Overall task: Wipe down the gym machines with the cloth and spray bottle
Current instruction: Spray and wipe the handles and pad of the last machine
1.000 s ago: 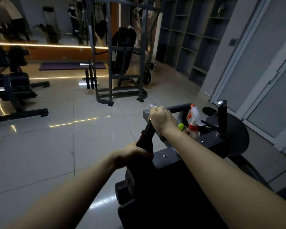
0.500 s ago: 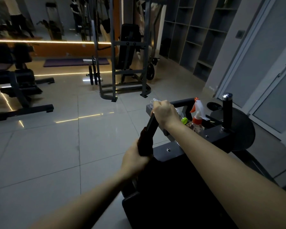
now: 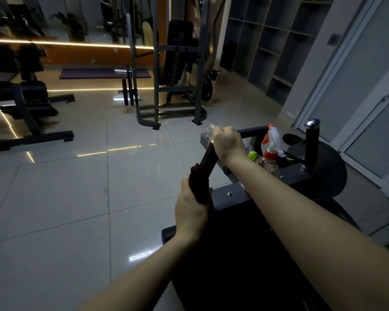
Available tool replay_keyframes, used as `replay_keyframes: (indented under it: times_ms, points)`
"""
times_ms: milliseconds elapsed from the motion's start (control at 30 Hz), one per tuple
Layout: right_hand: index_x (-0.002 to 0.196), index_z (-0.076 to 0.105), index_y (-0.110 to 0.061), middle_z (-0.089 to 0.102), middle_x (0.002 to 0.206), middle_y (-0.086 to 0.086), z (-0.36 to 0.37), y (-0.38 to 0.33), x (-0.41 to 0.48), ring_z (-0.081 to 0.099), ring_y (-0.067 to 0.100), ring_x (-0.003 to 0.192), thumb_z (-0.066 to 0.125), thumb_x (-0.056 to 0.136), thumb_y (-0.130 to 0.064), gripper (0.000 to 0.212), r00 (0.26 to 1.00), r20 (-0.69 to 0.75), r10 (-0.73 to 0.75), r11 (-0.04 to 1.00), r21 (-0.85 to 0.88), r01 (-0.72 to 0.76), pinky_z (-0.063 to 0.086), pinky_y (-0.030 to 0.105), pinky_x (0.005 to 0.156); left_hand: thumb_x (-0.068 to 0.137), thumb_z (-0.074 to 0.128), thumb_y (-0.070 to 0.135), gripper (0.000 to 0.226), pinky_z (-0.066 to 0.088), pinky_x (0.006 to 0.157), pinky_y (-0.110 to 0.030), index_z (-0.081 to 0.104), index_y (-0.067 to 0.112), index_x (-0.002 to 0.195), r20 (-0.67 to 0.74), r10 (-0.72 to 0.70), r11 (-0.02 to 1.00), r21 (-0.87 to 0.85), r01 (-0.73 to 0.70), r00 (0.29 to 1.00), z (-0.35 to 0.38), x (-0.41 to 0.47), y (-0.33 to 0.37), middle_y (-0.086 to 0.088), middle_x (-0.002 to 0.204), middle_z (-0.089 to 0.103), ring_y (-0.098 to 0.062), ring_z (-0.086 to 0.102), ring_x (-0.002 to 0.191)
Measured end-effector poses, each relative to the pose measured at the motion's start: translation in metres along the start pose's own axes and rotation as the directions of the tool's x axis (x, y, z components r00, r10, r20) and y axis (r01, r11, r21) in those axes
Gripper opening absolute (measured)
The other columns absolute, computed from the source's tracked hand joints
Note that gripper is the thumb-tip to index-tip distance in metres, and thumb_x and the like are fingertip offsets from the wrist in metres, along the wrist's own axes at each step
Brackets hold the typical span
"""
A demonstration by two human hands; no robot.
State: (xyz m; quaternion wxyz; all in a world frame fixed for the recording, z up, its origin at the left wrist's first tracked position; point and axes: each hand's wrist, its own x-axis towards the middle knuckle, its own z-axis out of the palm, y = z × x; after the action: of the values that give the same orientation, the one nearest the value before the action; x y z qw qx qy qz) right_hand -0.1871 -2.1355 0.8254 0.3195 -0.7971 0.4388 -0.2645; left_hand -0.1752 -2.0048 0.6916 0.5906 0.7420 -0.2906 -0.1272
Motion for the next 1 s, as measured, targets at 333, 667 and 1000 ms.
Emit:
replay_keyframes:
  times_ms: [333,667,1000]
  points:
    - [0.084,0.054,-0.008,0.057,0.090,0.014,0.004,0.002,-0.004,0.061,0.041,0.097,0.028,0.091,-0.036,0.039,0.999,0.037,-0.005,1.000,0.030,0.003,0.052,0.046,0.085,0.079,0.067,0.050,0.075,0.049,0.091,-0.033,0.038,0.034,0.146,0.647,0.225,0.921,0.103,-0.376,0.728,-0.062,0.053,-0.044,0.007,0.127,0.060,-0.014,0.058,0.110]
    - [0.061,0.043,-0.015,0.052,0.069,0.005,0.005,0.006,0.005,0.048,0.028,0.071,0.035,0.096,-0.019,0.036,0.999,0.019,-0.031,0.998,-0.047,0.032,0.034,0.033,0.059,0.079,0.050,0.082,0.065,0.057,0.074,-0.033,0.059,0.030,0.117,0.793,0.178,0.707,0.309,-0.637,0.582,-0.078,0.090,-0.038,-0.003,0.096,0.071,-0.022,0.069,0.084]
    - [0.094,0.064,0.007,0.064,0.096,0.027,0.006,-0.005,-0.006,0.060,0.045,0.096,0.027,0.086,-0.034,0.056,0.998,0.060,0.026,0.993,0.109,-0.032,0.051,0.050,0.089,0.085,0.056,0.056,0.030,0.033,0.060,-0.013,0.049,0.028,0.095,0.181,0.225,0.946,0.195,-0.259,0.957,-0.022,0.016,-0.027,0.015,0.081,0.050,0.001,0.049,0.071]
